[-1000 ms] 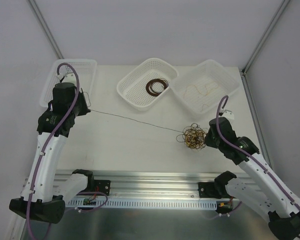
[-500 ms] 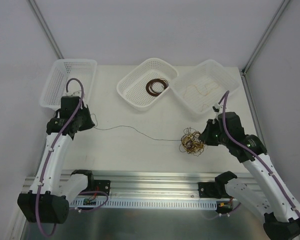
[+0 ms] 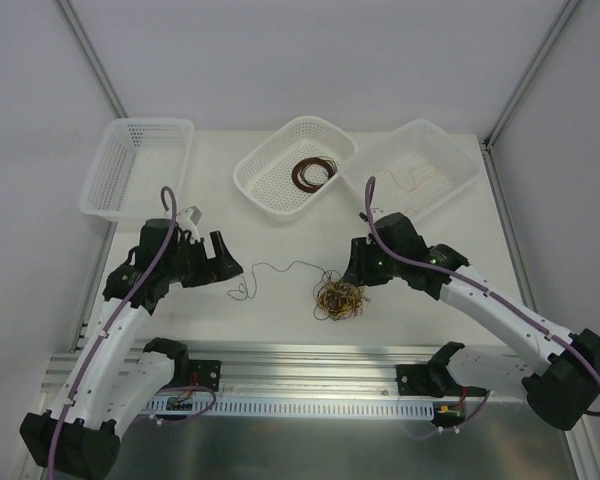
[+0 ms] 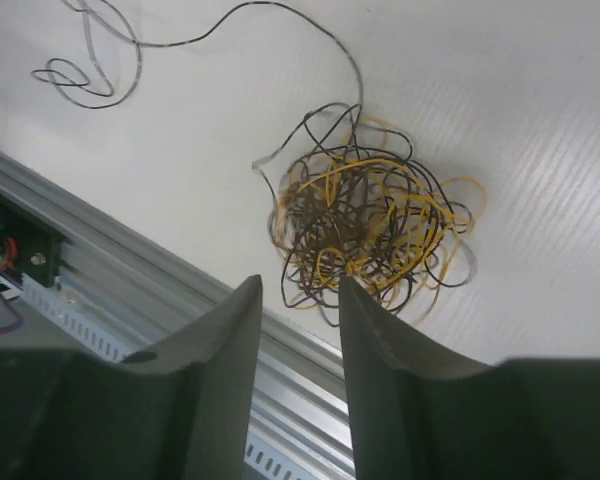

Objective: Untangle the cables

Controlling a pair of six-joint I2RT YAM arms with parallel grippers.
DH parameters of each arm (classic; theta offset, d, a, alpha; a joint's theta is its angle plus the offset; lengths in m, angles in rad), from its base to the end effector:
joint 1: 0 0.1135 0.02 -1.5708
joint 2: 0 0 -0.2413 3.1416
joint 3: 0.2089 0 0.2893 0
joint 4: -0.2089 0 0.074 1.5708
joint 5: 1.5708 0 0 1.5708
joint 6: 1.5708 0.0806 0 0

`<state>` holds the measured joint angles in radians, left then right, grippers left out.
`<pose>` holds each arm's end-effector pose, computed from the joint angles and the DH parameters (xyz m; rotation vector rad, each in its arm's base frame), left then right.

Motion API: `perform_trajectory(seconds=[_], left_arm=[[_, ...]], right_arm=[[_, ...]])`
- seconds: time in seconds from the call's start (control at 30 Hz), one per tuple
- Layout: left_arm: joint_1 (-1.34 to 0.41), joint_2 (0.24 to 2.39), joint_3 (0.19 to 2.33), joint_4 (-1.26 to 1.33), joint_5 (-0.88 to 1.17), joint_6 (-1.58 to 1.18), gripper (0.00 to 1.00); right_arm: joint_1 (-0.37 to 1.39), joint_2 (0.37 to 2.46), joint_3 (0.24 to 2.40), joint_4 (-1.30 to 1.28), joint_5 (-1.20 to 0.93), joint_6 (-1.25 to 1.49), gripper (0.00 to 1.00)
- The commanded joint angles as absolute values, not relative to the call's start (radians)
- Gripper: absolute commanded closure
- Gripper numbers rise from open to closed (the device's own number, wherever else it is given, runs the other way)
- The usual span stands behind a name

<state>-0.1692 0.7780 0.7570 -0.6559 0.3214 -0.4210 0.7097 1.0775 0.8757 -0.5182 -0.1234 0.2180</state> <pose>0.2418 -0.0671 0.2426 -0.1109 2.2921 -0.6738 0.2293 0.2100 0.2265 -0.6391 2.2755 0.6094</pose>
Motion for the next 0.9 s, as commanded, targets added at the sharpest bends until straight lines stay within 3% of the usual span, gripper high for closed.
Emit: perform_trajectory(seconds=[0.0, 0.1, 0.27, 0.5, 0.67, 0.87], left_arm=[[-0.267, 0.752, 0.739, -0.609, 0.342, -0.555, 0.14], [-0.376, 0.765, 0.739, -0.574, 0.327, -0.642, 0.12], [-0.646, 0.859, 0.765, -0.479, 0.169, -0.73, 0.12], [-0.908, 1.248, 0.977, -0.425, 0.005, -0.697, 0.14], [-0.939, 1.5, 1.138, -0.41, -0.006, -0.638, 0.16], [-0.937, 1.629, 1.216, -0.399, -0.021, -0.543, 0.21]], right_arm=[[0.716, 1.089, 0.922, -0.488, -0.037, 0.253, 0.59], [0.716, 1.043, 0.904, -0.524, -0.008, 0.241, 0.48], [0.712, 0.967, 0.845, -0.575, 0.044, 0.221, 0.48], [0.681, 0.882, 0.709, -0.546, 0.011, 0.259, 0.54], [0.673, 0.876, 0.66, -0.482, -0.049, 0.284, 0.55], [0.687, 0.894, 0.627, -0.387, -0.089, 0.336, 0.56]])
